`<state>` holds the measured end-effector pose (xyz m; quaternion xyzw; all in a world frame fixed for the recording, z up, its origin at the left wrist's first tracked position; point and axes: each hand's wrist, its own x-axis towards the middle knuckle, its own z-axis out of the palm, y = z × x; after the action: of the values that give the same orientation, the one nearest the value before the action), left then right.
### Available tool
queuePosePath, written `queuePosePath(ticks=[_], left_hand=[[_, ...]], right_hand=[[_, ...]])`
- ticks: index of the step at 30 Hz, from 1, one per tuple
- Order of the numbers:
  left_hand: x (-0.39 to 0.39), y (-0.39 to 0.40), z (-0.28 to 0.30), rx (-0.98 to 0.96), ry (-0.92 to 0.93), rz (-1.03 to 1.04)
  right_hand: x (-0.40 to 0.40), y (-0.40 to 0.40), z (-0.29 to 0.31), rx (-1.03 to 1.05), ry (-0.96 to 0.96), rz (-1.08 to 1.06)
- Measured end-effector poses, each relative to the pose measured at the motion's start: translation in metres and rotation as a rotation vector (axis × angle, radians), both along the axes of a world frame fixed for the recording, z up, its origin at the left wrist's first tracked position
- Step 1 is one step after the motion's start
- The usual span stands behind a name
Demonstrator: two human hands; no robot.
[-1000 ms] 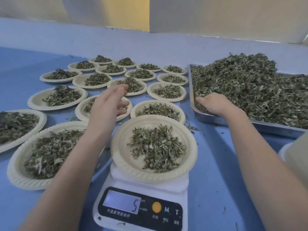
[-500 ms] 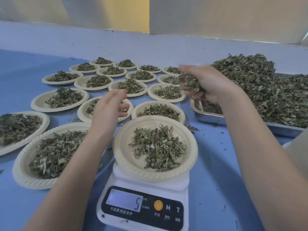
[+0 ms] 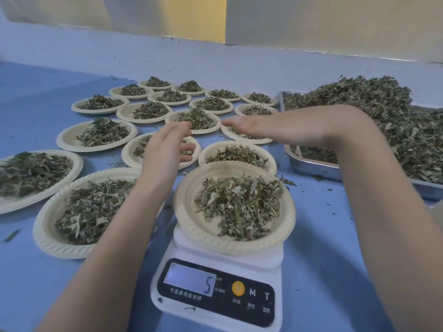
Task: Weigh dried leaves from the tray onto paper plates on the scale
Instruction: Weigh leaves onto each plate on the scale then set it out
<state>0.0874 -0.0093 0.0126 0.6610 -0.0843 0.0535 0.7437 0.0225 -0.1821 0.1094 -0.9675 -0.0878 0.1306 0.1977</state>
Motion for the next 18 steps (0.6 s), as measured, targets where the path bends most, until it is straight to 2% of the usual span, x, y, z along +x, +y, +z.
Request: queuePosePath(ticks=[5,10,13,18], left_hand=[[0.0001,0.0004,-0.0008,0.006,0.002,0.005],[0.0,-0.0001,-0.0008,0.013,0.006,0.008],[0.0001,-0.0007,0.0003,0.013,0.014,0.009],[0.0001,-0.0011,0.0016,0.024,0.025,0.003]], right_hand=[[0.0003,0.0006,-0.0082,-0.027,-0.031,-0.048],[-0.0009,0.0029,-0.0049,-0.031,0.023,-0.003],[-0.0052,0.0029,-0.0012,-0.06,0.134,0.055],[-0.0072,0.0035,0.0012,-0.075,0.128,0.048]])
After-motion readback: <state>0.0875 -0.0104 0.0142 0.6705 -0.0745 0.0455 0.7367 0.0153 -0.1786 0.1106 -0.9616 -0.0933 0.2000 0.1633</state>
